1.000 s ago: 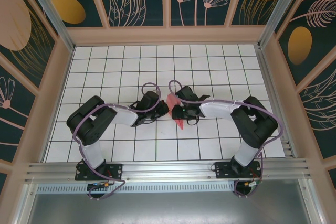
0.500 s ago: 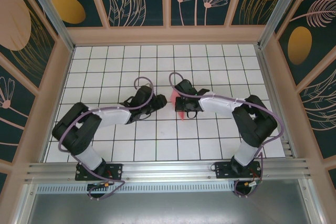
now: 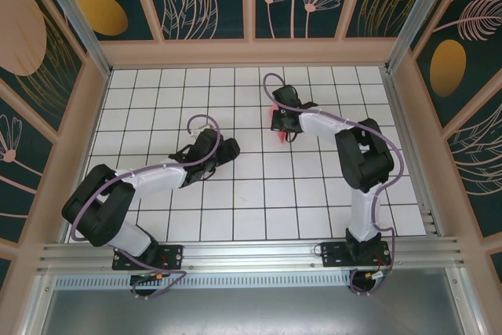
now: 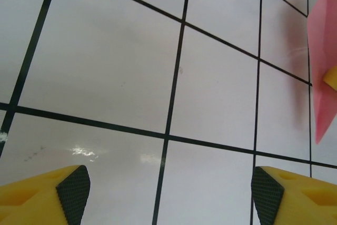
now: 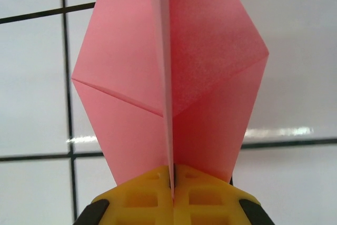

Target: Fold a paper plane with a square sheet of paper (pick it up from the middle)

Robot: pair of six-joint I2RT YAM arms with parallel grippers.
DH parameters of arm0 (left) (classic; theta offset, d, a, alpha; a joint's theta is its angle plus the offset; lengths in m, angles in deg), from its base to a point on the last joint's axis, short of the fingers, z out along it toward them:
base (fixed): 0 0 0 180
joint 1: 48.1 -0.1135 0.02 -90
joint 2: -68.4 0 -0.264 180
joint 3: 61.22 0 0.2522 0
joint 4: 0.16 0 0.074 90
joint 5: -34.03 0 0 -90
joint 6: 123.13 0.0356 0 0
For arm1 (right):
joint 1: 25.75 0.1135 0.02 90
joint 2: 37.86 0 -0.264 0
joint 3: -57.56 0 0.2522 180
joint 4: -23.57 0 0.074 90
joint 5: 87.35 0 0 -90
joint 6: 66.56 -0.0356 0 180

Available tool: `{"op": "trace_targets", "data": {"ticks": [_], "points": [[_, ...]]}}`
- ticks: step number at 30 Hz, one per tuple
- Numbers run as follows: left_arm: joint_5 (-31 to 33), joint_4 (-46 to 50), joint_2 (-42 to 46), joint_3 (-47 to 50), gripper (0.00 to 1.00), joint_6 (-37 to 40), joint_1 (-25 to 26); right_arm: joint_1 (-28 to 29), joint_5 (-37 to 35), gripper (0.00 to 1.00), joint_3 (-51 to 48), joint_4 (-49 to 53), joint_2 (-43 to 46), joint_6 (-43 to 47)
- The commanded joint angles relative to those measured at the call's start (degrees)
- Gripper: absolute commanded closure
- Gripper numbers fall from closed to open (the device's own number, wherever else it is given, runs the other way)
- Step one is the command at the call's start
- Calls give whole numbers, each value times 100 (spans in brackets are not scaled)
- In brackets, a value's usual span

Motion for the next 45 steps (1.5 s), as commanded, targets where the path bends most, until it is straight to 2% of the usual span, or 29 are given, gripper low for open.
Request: {"op": "trace_targets", "data": {"ticks": [1, 6, 12, 22, 27, 32, 38, 41, 45], "points": [[94, 113, 100, 111, 17, 80, -11, -69, -66, 95, 388, 289, -307, 287], [41, 46, 71, 163, 15, 94, -10, -95, -66, 94, 562, 297, -563, 298], [-2, 19, -7, 167, 11, 82, -16, -100, 31, 86, 562, 270, -718, 240], [0, 44, -47, 143, 3, 57, -14, -69, 75, 84, 445, 226, -940, 25], [38, 121, -43, 76, 1, 90, -14, -61, -10, 77, 540, 354, -835, -99], [247, 474, -28, -299, 1, 225, -23, -67, -160, 65, 956, 548, -236, -198], [889, 1145, 3, -1239, 1, 703, -155, -145, -154, 46, 991, 469, 703, -253], [1412, 1394, 91, -1649, 1, 1065, -322, -263, -489, 35, 645, 208, 1305, -183], [2311, 1424, 325, -1899, 1, 1806, -612, -605, -1175, 19, -308, -600, 2308, 192]]}}
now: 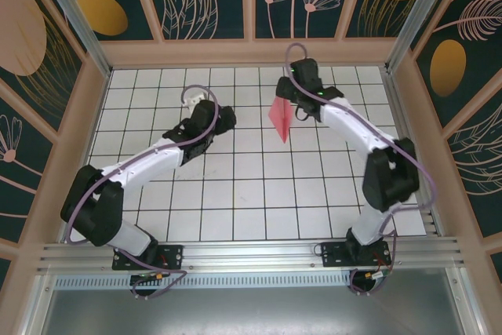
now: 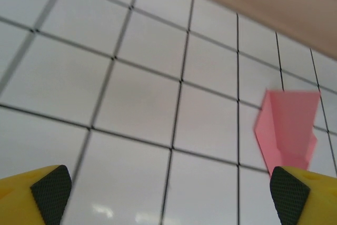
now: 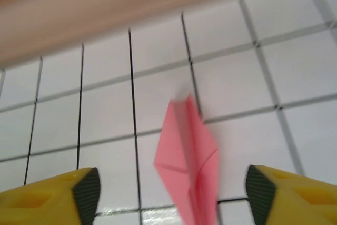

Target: Fold a paper plane with a square sheet of paper (pick it up from the middle)

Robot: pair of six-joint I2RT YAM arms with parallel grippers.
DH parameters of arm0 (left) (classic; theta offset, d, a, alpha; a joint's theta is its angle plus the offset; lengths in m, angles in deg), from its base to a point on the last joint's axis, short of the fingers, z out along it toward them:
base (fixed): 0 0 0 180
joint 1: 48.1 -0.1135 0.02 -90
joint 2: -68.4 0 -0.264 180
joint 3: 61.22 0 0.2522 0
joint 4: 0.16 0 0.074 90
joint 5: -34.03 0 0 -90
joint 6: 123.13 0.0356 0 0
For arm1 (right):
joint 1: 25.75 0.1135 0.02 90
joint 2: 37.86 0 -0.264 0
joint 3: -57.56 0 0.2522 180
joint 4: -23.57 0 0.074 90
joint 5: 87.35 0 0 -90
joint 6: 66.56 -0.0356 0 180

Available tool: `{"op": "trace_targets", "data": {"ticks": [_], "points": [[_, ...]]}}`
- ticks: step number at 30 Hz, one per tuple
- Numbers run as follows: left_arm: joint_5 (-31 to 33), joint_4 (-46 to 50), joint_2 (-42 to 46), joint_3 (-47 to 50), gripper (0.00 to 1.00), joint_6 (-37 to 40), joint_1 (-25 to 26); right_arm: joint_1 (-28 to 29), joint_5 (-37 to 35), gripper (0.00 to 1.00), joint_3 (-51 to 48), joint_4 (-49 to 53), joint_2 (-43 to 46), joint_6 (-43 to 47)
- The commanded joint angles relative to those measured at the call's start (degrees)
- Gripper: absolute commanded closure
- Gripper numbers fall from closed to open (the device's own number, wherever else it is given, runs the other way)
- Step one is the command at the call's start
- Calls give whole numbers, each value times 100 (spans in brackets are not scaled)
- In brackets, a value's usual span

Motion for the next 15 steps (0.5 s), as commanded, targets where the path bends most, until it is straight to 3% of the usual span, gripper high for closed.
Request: {"op": "trace_targets", "data": {"ticks": [1, 4, 10, 15], "points": [[1179, 261, 324, -137, 2, 924, -240, -399, -731, 15, -840, -741, 757, 364], [1630, -165, 592, 149, 1, 1488, -523, -889, -833, 2, -1625, -1322, 1311, 495], [2288, -1316, 1261, 1482, 1, 2017, -1216, -1944, -1206, 1, -3314, -2629, 1982, 601], [2446, -2199, 1742, 2481, 2, 2290, -1798, -2490, -1185, 1, -4554, -3856, 2215, 808]]}}
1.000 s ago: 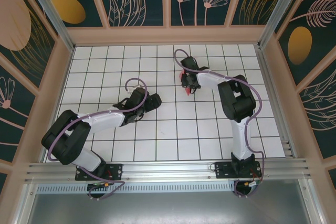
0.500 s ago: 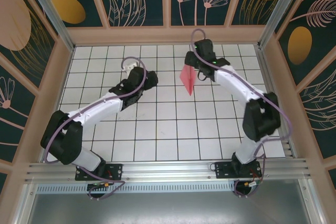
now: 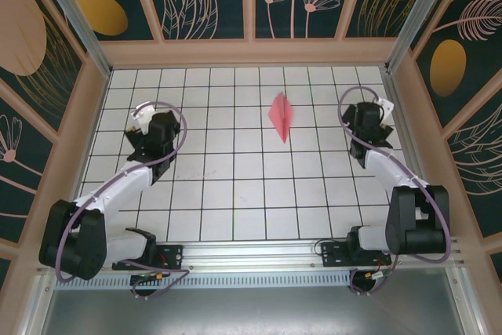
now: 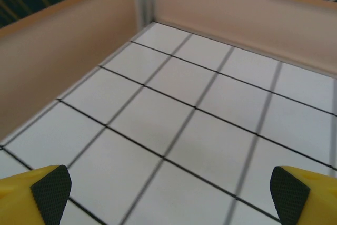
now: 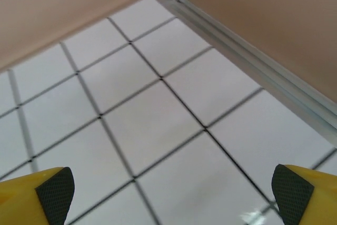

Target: Fold a paper plane with a square sheet of paper (pick it up from the middle)

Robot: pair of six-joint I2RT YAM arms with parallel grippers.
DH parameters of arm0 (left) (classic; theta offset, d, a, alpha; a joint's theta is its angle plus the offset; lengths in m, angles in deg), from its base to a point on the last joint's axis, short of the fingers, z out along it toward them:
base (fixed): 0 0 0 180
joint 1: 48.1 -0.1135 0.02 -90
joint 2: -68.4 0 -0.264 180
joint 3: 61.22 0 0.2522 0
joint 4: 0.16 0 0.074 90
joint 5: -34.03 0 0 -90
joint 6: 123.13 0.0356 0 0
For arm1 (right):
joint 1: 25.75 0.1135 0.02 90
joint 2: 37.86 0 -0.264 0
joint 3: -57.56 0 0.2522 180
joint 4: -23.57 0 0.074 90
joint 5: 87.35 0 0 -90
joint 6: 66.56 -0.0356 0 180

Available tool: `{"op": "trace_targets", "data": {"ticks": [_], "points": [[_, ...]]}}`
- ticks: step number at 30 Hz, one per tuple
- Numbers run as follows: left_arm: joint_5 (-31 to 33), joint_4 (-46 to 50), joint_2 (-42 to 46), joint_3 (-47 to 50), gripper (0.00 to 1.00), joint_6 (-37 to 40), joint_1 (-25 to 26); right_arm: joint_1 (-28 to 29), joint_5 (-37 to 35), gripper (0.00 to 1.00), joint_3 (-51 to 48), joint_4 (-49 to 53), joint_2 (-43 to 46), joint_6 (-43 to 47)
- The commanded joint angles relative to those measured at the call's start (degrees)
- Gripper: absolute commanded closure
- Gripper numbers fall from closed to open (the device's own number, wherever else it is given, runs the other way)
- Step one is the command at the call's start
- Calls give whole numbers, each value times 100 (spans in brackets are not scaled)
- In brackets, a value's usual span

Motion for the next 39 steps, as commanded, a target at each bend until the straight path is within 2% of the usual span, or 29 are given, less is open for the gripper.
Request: {"op": "trace_targets", "data": {"ticks": [1, 3, 6, 12, 17, 21, 29, 39], "points": [[280, -969, 278, 497, 2, 468, -343, -190, -168, 1, -622, -1432, 201, 337], [66, -1353, 276, 759, 1, 631, -588, -241, -239, 1, -951, -1923, 82, 509], [-241, -2295, 166, 1240, 2, 1113, -793, -286, 27, 1, -1172, -2386, -191, 811], [-1376, -4007, -168, 1909, 2, 1749, -1135, -280, 507, 1, -1694, -3831, -580, 1295], [-2280, -5369, -525, 2357, 1, 2013, -1389, -289, 1364, 1, -1837, -4372, -700, 1507], [-2869, -6160, -804, 2531, 1, 2034, -1495, -281, 1862, 1, -2341, -5516, -900, 1642], [-3017, -6681, -1646, 2409, 1, 2066, -1519, -265, 2272, 1, -2559, -6154, -1203, 1823], [-2843, -6588, -1622, 2382, 1, 1977, -1558, -300, 2279, 1, -2529, -6115, -1207, 1799]]}}
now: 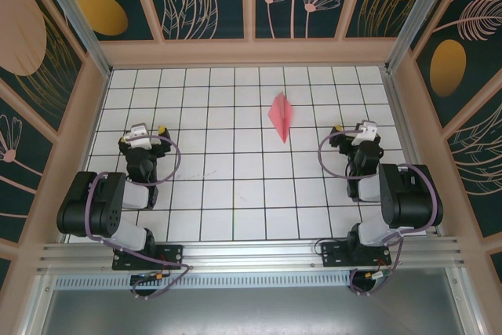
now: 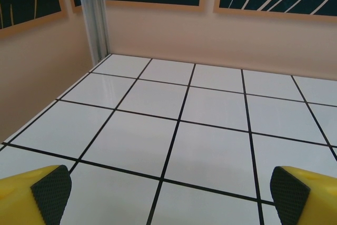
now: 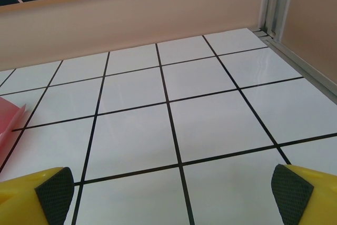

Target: Fold a paper plane with a square sheet of paper (pick it up from the middle)

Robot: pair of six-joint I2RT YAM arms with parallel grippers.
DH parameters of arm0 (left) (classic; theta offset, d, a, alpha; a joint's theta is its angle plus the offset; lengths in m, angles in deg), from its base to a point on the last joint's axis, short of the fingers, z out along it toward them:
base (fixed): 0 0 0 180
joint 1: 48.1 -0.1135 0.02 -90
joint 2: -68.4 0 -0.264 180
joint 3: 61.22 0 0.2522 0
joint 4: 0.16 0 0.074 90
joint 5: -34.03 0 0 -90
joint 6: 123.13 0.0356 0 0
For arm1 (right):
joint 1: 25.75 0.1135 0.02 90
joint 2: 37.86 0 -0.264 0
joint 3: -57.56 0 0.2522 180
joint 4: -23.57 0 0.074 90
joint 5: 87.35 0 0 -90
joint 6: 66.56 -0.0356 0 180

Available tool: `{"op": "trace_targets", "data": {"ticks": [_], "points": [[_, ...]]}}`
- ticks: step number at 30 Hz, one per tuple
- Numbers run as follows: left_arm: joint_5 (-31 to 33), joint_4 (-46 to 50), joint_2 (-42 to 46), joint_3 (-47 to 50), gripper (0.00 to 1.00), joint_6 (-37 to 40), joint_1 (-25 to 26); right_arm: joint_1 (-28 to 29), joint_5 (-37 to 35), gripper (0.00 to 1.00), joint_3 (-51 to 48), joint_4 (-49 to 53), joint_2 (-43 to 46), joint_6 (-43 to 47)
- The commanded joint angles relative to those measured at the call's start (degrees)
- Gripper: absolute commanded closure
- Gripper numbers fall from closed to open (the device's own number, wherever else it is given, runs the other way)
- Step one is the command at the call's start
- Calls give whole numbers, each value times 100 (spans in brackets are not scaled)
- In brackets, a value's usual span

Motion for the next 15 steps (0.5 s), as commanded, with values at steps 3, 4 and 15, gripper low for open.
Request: {"op": "trace_targets", "data": {"ticks": [3, 4, 15], "points": [[39, -260, -23, -70, 1, 10, -35, -40, 154, 1, -37, -349, -50, 84], [38, -235, -29, -83, 2, 6, -35, -48, 148, 1, -36, -351, -52, 86], [22, -191, -35, -120, 1, 3, -39, -48, 678, 1, -107, -457, -32, 253]]}}
